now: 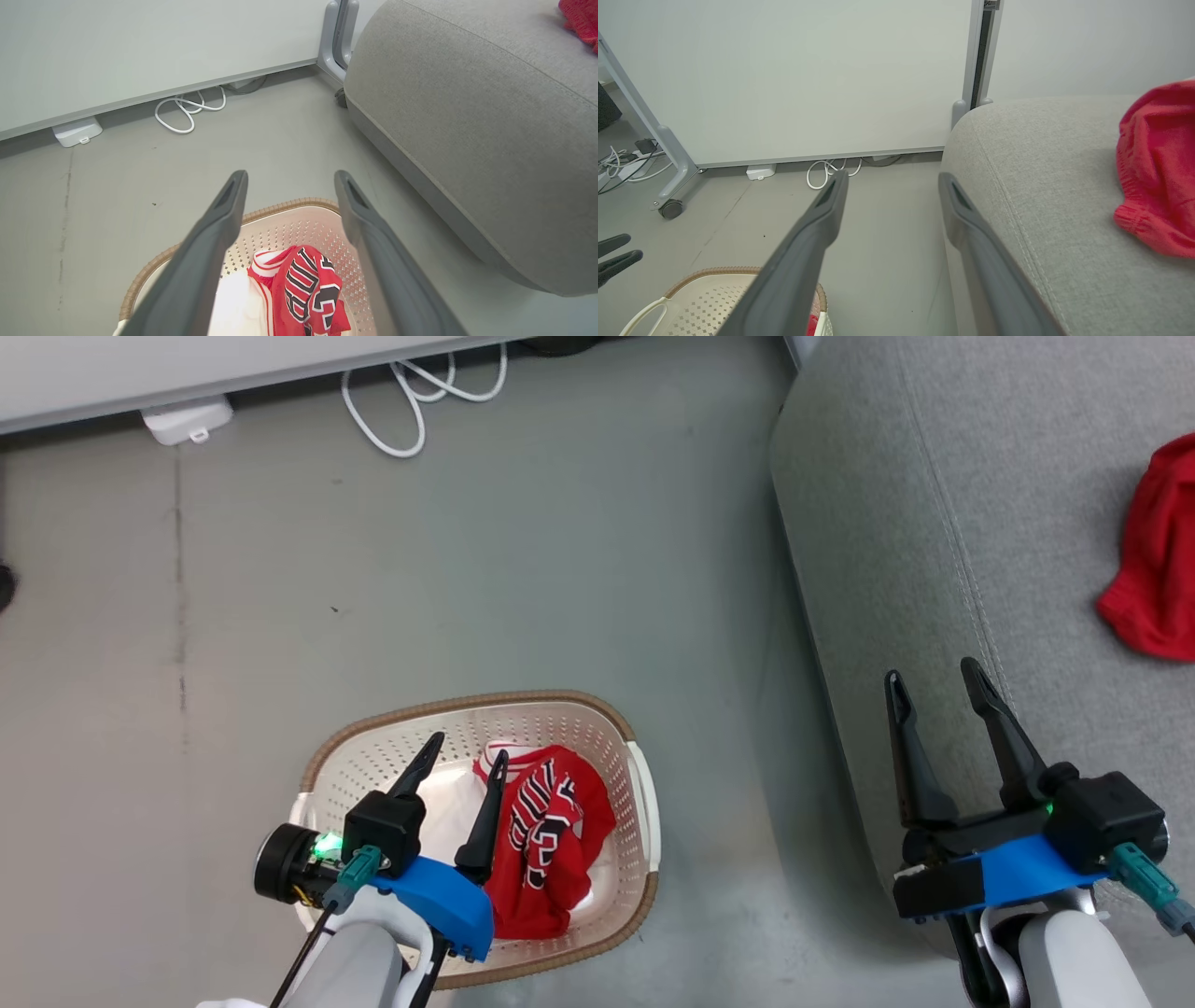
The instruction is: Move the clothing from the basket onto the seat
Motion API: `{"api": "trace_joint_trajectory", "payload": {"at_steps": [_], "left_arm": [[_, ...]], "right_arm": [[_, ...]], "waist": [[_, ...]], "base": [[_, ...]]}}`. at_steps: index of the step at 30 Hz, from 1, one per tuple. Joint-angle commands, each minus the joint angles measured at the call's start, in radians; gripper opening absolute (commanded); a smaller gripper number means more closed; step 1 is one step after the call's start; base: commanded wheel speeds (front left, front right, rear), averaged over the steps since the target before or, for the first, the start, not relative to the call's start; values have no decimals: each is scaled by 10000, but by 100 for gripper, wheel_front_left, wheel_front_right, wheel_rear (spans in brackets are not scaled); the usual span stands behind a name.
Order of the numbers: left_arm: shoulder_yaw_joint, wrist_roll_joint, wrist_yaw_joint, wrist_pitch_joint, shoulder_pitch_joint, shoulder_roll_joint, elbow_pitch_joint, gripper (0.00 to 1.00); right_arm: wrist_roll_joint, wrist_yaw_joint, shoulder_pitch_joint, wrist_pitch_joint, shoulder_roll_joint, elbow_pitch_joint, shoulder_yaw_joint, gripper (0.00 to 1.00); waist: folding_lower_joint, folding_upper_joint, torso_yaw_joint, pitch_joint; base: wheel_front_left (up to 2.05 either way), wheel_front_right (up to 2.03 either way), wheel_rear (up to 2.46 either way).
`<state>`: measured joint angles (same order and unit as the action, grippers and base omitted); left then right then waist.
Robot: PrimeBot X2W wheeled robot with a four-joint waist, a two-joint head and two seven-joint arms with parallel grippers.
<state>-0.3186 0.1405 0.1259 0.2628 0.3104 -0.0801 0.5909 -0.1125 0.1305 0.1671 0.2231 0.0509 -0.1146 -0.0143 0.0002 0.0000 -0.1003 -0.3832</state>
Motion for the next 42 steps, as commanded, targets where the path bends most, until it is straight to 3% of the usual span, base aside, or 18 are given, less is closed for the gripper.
{"api": "trace_joint_trajectory", "payload": {"at_steps": [1,17,32,42], "left_arm": [[-101,2,59,31,229,-83,115,100],[-2496,1383,40,30,1264,-1299,2177,100],[-2420,1515,-6,30,2227,-1897,3488,100],[-2296,1548,-380,-11,2852,-2138,4482,100]], "right_arm": [[-55,5,203,93,-8,-8,-53,100],[-707,5,974,423,-11,-394,-755,100],[-1373,5,1403,427,-10,327,-1317,100],[-1818,5,1571,428,-10,609,-1959,100]], "waist": [[-2,0,-457,-523],[-2,0,-1796,-1957],[-2,0,-2724,-3564],[-2,0,-3234,-4322]], "base": [[0,0,0],[0,0,0],[0,0,0],[0,0,0]]}}
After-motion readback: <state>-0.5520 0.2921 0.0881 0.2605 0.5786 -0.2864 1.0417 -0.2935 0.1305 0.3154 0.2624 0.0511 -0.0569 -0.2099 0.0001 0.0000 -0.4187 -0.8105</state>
